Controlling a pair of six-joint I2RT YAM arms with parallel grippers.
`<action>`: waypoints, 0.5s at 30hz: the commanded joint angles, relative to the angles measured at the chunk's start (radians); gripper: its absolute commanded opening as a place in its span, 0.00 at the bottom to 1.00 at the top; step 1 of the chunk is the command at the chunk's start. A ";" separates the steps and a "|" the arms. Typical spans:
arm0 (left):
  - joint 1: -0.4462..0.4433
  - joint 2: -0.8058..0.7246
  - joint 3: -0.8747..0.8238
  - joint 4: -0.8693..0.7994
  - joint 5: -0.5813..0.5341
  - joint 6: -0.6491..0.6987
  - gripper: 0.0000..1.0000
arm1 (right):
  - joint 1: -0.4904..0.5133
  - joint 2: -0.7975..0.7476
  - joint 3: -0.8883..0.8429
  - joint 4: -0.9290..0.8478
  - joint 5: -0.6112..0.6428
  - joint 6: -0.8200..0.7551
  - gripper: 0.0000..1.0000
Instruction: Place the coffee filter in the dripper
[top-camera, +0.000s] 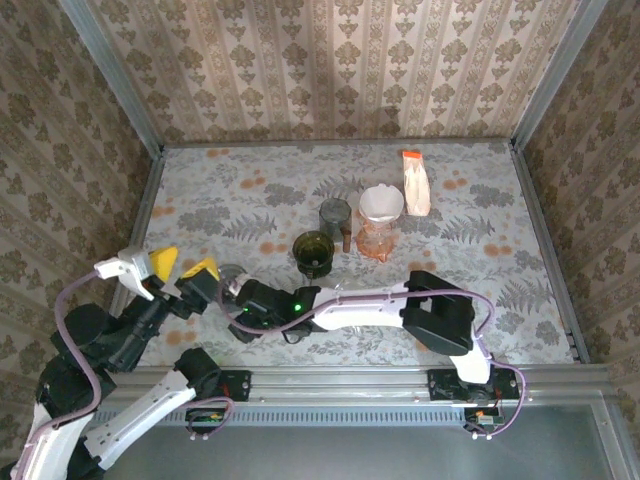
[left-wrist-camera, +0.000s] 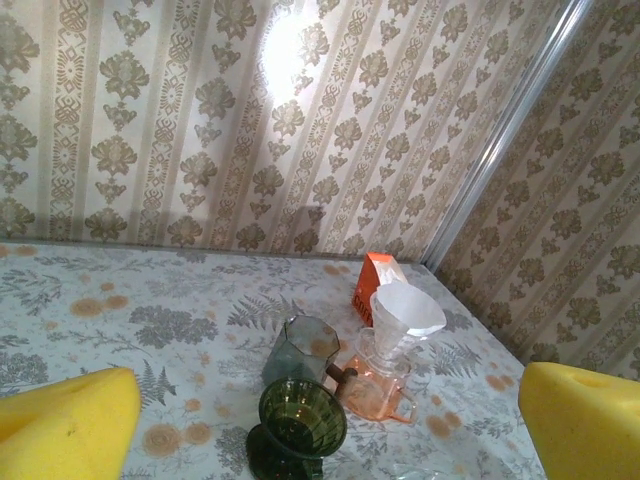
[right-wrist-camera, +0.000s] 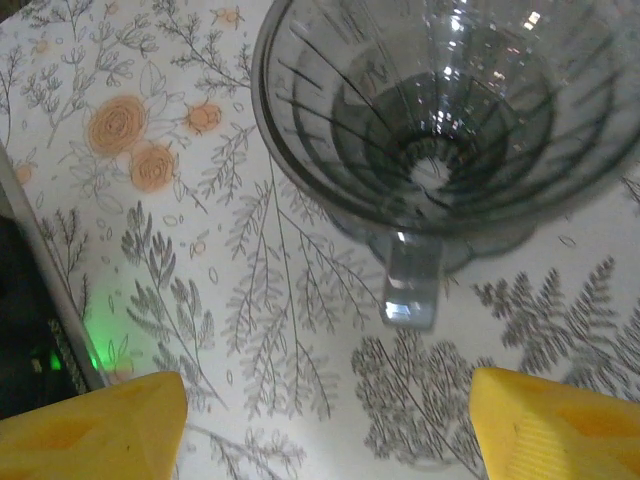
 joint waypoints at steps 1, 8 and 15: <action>0.003 -0.029 0.007 -0.028 -0.025 0.023 1.00 | -0.009 0.056 0.066 -0.010 0.051 0.000 0.76; 0.003 -0.051 0.005 -0.046 -0.021 0.017 1.00 | -0.026 0.125 0.133 -0.031 0.080 -0.004 0.69; 0.002 -0.051 -0.008 -0.053 -0.002 0.007 1.00 | -0.032 0.165 0.172 -0.018 0.108 -0.041 0.48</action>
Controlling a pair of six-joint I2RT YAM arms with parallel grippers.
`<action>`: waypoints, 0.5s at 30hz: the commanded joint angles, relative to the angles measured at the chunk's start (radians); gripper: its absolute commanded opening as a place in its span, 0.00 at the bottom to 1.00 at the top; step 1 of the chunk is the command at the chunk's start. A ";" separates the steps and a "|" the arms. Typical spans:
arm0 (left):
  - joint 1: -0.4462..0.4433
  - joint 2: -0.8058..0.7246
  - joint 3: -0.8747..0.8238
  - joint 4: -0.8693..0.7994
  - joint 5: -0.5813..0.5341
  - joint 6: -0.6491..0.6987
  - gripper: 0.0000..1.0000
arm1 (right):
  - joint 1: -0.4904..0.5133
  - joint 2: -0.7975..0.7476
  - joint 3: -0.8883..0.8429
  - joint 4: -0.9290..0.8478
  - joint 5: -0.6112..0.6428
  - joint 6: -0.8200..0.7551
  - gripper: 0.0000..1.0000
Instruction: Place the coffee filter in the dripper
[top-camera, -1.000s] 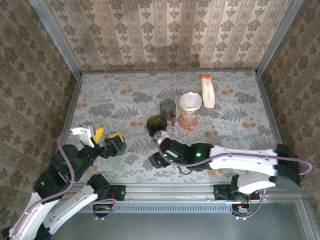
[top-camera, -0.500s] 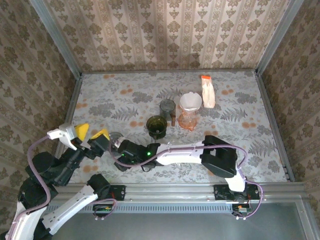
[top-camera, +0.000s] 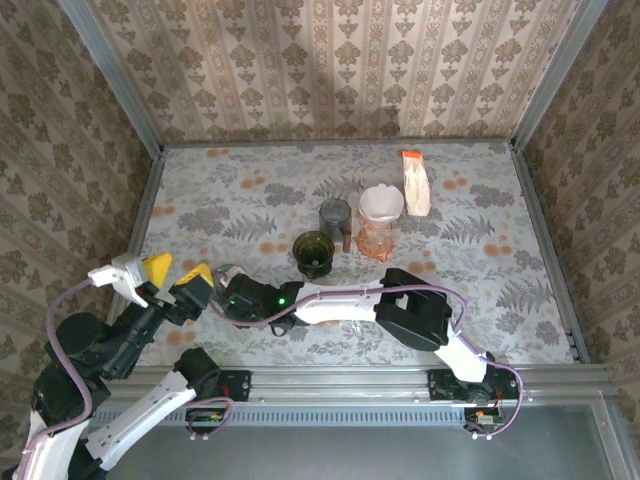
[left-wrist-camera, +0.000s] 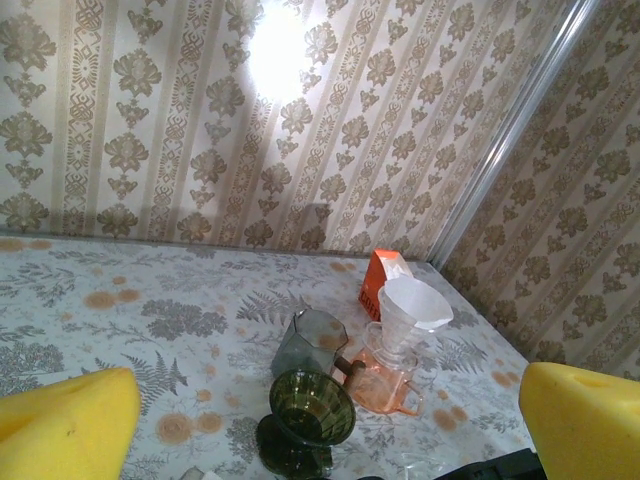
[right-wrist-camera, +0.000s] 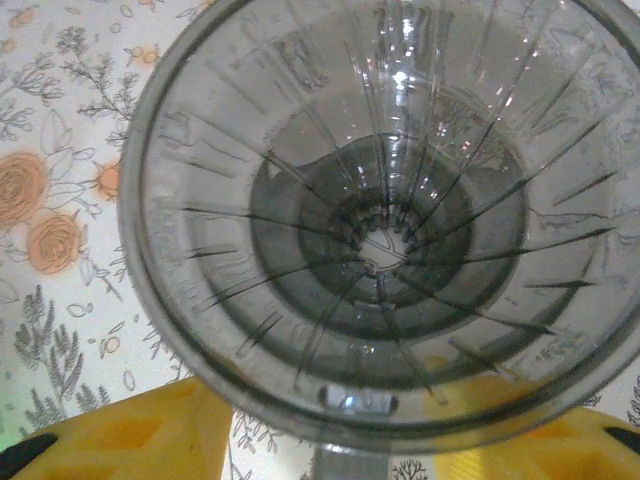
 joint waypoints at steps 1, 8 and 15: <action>0.002 -0.011 -0.008 -0.007 0.007 0.005 1.00 | -0.004 0.017 0.029 -0.003 0.037 -0.033 0.44; 0.003 -0.010 -0.019 0.004 0.017 -0.002 1.00 | -0.001 -0.064 -0.041 0.048 0.037 -0.075 0.19; 0.001 -0.002 -0.038 0.028 0.024 -0.012 1.00 | 0.017 -0.367 -0.295 0.049 0.038 -0.060 0.15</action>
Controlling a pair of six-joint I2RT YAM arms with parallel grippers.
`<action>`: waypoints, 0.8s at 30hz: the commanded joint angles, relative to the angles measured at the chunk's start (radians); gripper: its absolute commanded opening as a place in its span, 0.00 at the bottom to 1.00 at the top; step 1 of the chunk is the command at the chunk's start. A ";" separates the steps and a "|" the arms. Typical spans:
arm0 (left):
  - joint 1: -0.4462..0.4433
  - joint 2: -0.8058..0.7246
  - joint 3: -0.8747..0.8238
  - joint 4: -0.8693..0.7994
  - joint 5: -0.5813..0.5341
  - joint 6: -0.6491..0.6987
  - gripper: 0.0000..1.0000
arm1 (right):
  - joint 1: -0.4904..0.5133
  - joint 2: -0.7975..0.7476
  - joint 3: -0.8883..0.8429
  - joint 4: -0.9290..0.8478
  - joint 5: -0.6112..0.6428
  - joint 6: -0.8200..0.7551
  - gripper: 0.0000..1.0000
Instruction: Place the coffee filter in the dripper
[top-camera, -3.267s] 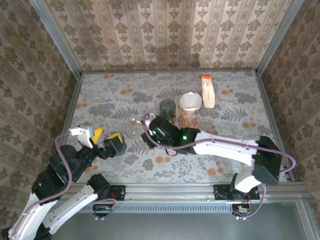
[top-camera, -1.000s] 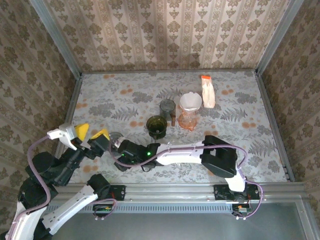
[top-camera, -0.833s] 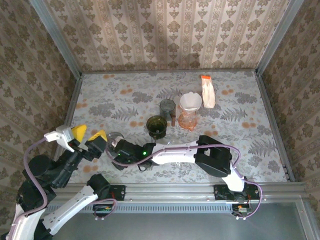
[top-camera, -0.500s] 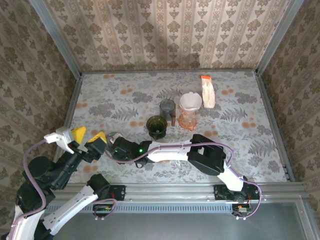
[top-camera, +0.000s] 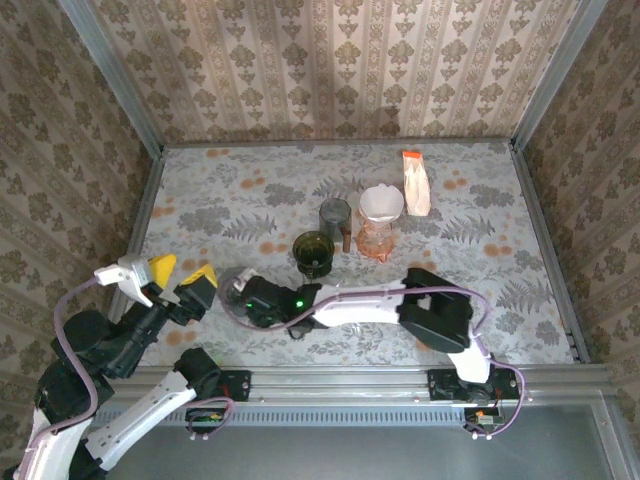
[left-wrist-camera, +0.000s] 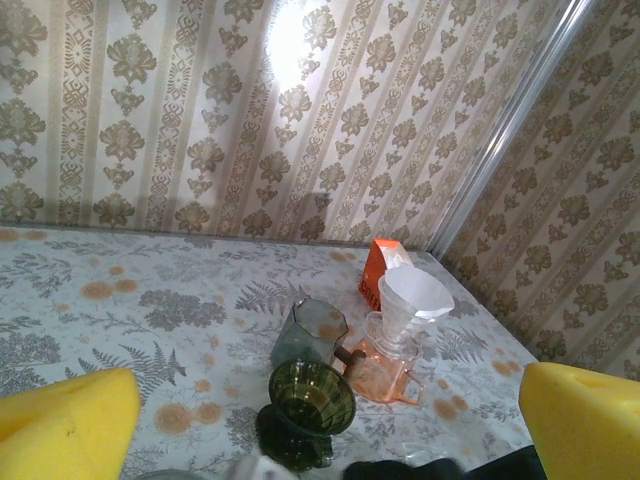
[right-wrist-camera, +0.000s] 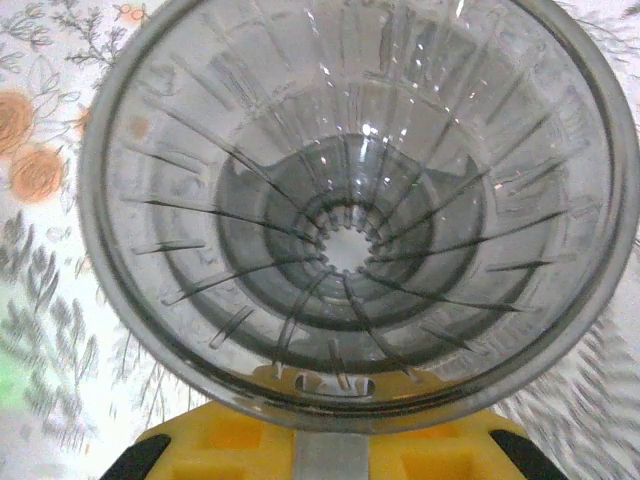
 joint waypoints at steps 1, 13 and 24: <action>0.000 0.001 -0.022 0.032 0.016 -0.009 1.00 | 0.017 -0.217 -0.103 0.005 0.026 0.008 0.15; 0.002 0.111 -0.241 0.256 0.110 -0.105 1.00 | 0.037 -0.835 -0.435 -0.376 0.199 0.184 0.16; 0.005 0.257 -0.438 0.478 0.218 -0.239 1.00 | 0.008 -0.956 -0.499 -0.533 0.215 0.234 0.15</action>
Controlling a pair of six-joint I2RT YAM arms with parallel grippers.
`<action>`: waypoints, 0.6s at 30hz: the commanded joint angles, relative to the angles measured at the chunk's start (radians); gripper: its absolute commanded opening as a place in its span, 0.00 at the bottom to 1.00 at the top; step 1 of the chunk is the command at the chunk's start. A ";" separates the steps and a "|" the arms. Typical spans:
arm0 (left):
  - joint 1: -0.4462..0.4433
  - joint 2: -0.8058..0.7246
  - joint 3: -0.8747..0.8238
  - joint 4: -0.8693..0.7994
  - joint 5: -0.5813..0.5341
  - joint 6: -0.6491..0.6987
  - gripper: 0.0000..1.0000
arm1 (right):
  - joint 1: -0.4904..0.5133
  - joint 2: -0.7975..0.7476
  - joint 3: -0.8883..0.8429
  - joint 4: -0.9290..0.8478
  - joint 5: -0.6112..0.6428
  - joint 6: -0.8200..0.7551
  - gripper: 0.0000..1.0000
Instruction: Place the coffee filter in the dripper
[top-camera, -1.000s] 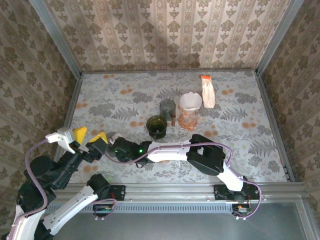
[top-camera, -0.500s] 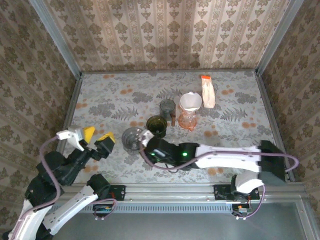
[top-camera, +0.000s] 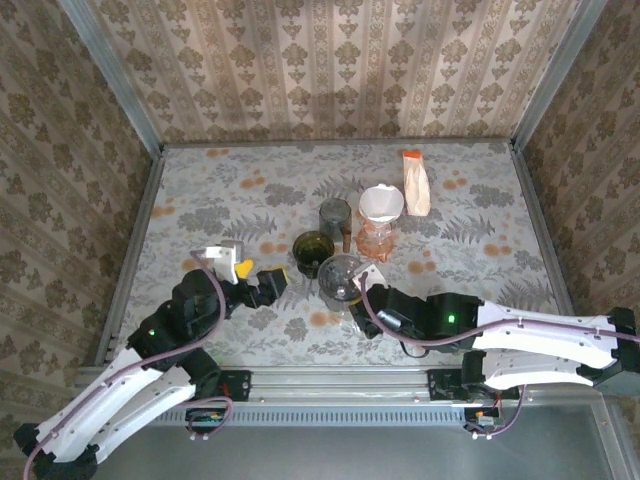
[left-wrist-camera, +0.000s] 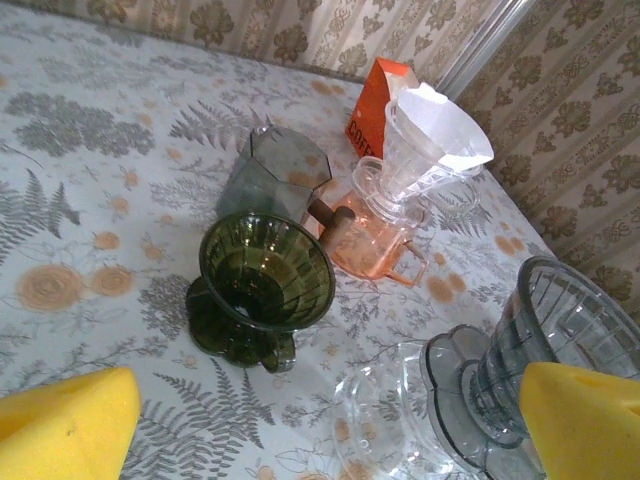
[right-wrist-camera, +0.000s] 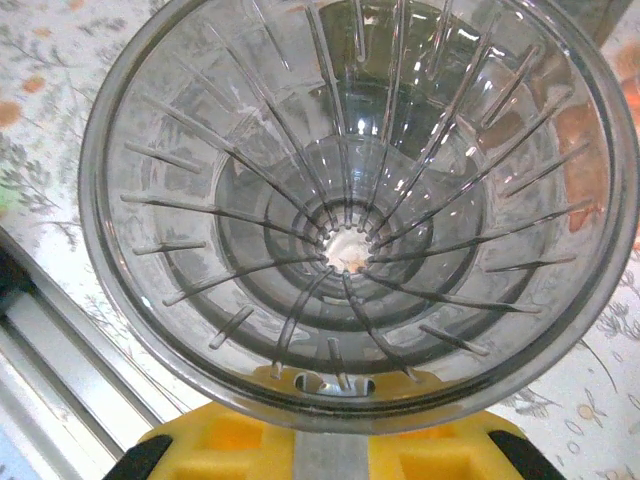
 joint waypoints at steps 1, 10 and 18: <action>0.005 -0.002 -0.023 0.104 0.043 -0.063 1.00 | -0.025 -0.002 -0.022 -0.023 0.022 0.021 0.15; 0.007 -0.005 -0.034 0.088 0.048 -0.076 1.00 | -0.049 0.035 -0.048 0.029 -0.014 0.008 0.15; 0.008 -0.006 -0.025 0.079 0.049 -0.068 1.00 | -0.049 0.045 -0.062 0.027 -0.009 0.025 0.16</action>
